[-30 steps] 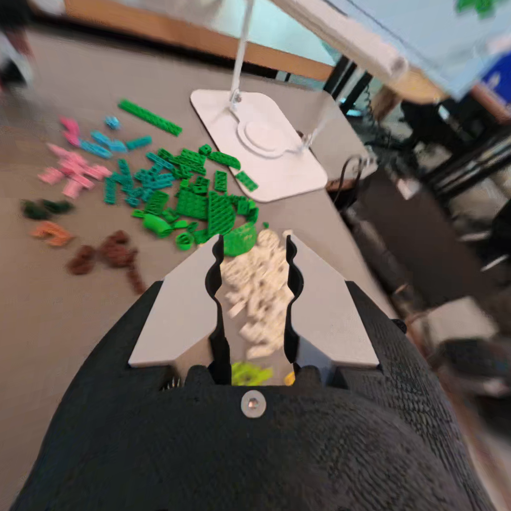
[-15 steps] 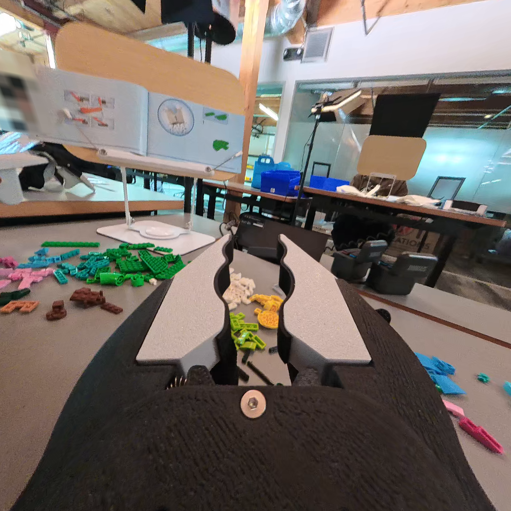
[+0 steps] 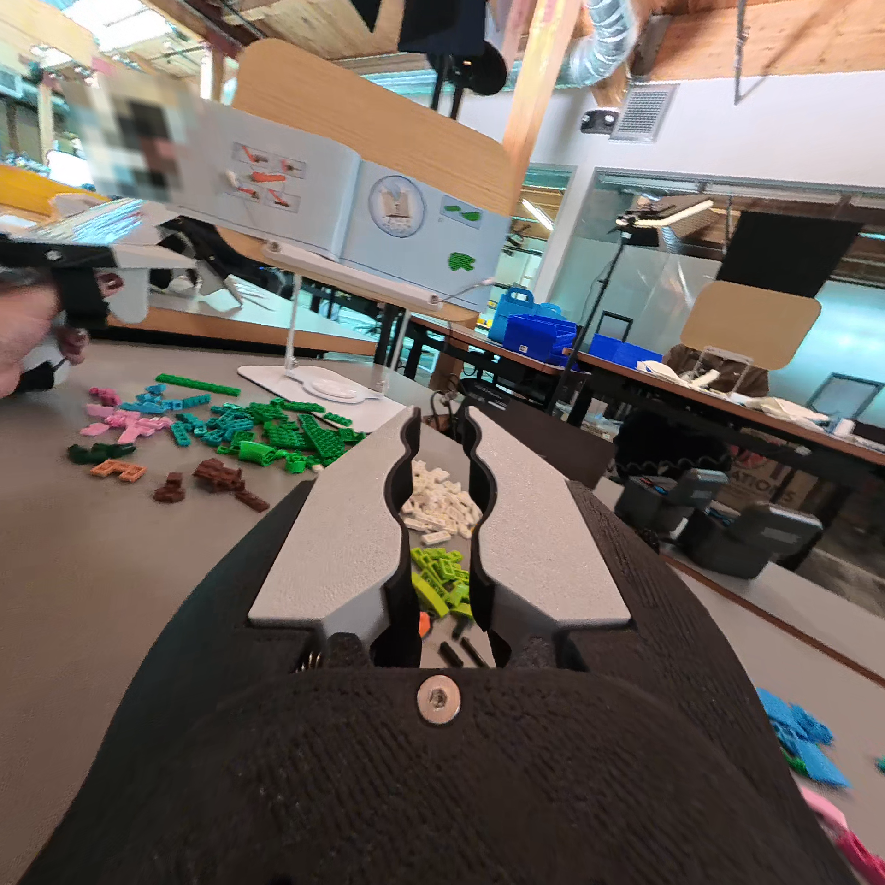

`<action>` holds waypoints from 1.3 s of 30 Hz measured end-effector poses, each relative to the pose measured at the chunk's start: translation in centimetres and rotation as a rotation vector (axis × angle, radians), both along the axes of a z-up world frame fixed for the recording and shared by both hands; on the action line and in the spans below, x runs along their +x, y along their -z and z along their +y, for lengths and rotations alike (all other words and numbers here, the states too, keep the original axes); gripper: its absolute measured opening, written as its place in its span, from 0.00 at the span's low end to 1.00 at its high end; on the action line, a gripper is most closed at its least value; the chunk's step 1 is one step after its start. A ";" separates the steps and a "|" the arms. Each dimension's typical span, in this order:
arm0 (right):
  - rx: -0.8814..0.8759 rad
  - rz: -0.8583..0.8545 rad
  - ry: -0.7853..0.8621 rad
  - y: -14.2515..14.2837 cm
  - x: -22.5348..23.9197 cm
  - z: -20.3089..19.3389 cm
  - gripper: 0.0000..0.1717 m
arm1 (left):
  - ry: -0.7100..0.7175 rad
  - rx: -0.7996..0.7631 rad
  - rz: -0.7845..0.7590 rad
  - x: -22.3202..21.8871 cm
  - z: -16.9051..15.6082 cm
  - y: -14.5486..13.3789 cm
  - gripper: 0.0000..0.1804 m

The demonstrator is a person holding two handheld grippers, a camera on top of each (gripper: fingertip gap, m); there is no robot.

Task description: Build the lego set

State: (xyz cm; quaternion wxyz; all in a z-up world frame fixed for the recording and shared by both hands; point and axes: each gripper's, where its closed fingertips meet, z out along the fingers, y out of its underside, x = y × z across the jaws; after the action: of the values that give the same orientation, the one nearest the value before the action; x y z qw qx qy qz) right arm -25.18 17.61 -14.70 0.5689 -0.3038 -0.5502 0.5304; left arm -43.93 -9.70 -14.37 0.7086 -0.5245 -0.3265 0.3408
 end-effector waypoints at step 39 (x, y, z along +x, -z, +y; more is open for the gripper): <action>0.162 -0.084 -0.216 1.7 0.8 -5.2 0.08 | -0.019 -0.097 0.025 -0.1 -0.2 0.5 0.00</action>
State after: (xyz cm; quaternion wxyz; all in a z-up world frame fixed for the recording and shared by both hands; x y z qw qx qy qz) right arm -24.38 12.45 -16.40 0.5077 -0.2179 -0.6439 0.5293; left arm -44.01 -9.88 -14.87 0.6831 -0.5508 -0.3058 0.3693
